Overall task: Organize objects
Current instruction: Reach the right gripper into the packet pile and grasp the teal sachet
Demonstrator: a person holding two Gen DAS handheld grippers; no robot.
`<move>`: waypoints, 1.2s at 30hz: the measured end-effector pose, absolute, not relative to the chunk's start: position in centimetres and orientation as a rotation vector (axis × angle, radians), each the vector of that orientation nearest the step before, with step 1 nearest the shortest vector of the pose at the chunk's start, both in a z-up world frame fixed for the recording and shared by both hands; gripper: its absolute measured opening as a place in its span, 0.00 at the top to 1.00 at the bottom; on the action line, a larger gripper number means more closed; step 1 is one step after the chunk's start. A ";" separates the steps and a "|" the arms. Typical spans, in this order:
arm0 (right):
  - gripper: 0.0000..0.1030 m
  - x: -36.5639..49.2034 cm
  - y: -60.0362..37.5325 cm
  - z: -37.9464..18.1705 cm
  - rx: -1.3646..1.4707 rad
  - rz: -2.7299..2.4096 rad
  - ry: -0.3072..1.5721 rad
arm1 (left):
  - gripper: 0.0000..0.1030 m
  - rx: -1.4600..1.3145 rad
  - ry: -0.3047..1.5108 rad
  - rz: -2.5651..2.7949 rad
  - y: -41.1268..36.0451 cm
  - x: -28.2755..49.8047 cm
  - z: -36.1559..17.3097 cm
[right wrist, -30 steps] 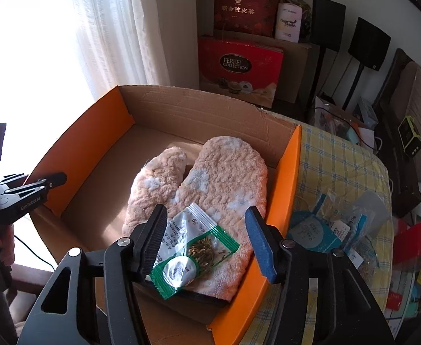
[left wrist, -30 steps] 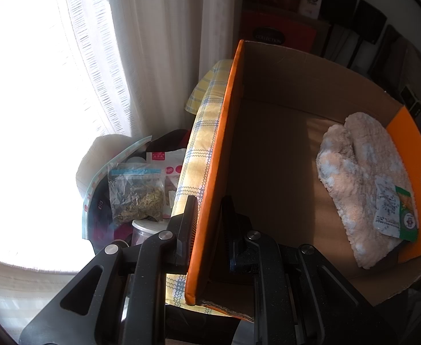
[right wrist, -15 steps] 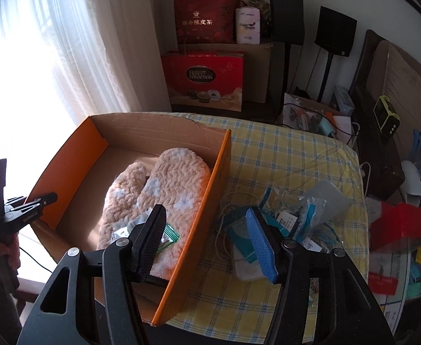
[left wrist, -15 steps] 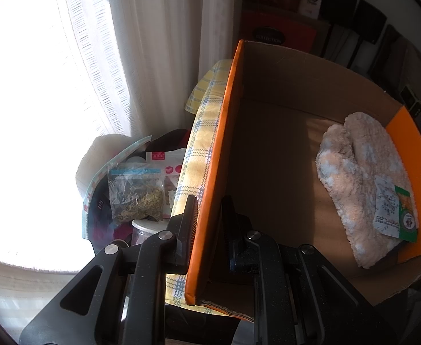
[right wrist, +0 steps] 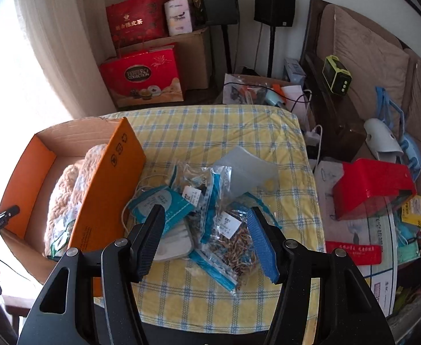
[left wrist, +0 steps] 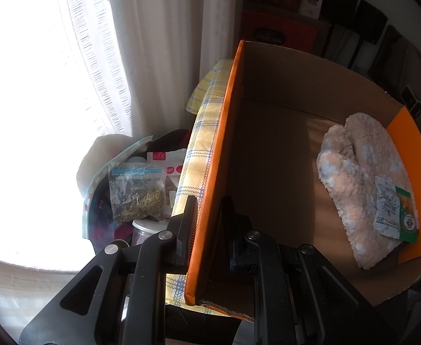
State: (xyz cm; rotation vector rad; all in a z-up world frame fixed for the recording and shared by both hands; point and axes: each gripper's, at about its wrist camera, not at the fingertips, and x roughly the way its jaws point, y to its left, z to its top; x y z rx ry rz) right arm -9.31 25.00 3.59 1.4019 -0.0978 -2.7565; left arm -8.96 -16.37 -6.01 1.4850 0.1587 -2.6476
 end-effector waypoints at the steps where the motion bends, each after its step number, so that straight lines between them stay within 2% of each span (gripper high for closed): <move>1: 0.41 -9.4 25.2 3.3 1.409 -2.754 -0.104 | 0.85 1.485 0.159 -2.647 -16.4 -9.0 -6.0; 8: 0.42 -10.6 24.4 1.8 1.440 -2.693 -0.104 | 0.85 1.489 0.157 -2.644 -16.4 -8.8 -5.8; 12: 0.51 -11.6 23.5 0.9 1.466 -2.655 -0.101 | 0.85 1.489 0.152 -2.644 -16.7 -8.6 -5.8; 16: 0.51 -12.5 22.7 0.2 1.464 -2.624 -0.092 | 0.85 1.489 0.155 -2.642 -16.6 -8.7 -5.8; 20: 0.51 -13.7 21.2 -0.2 1.458 -2.562 -0.004 | 0.85 1.488 0.155 -2.643 -16.6 -8.7 -5.8; 28: 0.47 -16.0 18.4 -2.6 1.494 -2.445 0.187 | 0.85 1.496 0.163 -2.643 -17.6 -8.9 -5.9; 36: 0.33 -16.3 17.8 -3.8 1.497 -2.408 0.216 | 0.85 1.499 0.162 -2.642 -17.6 -8.9 -5.8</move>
